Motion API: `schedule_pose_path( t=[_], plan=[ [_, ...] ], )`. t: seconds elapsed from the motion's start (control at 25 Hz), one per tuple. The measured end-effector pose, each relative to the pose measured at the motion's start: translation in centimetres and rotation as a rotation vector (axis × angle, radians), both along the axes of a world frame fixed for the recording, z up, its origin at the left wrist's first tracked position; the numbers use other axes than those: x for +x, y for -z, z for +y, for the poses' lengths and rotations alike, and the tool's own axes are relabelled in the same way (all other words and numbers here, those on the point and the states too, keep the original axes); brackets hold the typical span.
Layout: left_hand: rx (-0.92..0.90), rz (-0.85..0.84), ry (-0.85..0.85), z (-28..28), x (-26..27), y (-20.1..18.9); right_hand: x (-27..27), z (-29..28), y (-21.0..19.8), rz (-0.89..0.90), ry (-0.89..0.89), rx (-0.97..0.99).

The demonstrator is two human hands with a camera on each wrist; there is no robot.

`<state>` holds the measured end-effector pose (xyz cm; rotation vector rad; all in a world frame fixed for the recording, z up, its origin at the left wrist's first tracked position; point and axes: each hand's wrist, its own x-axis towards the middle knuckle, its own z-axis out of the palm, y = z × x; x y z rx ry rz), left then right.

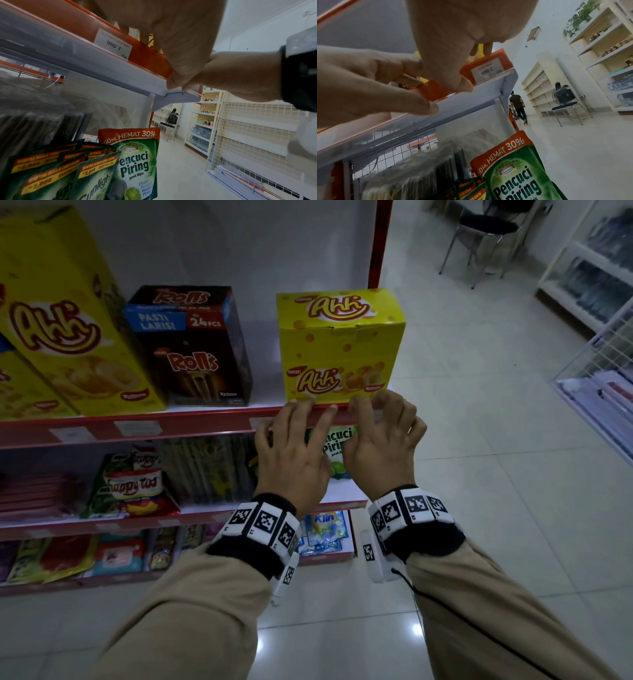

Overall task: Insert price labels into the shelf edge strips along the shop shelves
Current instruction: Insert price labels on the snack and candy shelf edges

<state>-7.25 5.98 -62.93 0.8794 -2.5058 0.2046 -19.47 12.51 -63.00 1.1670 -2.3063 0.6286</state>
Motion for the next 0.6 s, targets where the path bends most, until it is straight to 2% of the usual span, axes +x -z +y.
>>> schedule_pose_path(
  t=[0.2, 0.4, 0.6],
  plan=[
    [-0.008, 0.031, 0.045, 0.3, -0.5, -0.6, -0.1, 1.0, -0.5, -0.001, -0.031, 0.018],
    [0.036, 0.081, 0.120, -0.6, -1.3, -1.9, -2.1, 1.7, -1.7, -0.002, -0.240, -0.089],
    [0.092, 0.089, 0.108, -0.7, -1.6, -2.4, -3.0, 2.0, -2.3, 0.039, -0.251, 0.018]
  ],
)
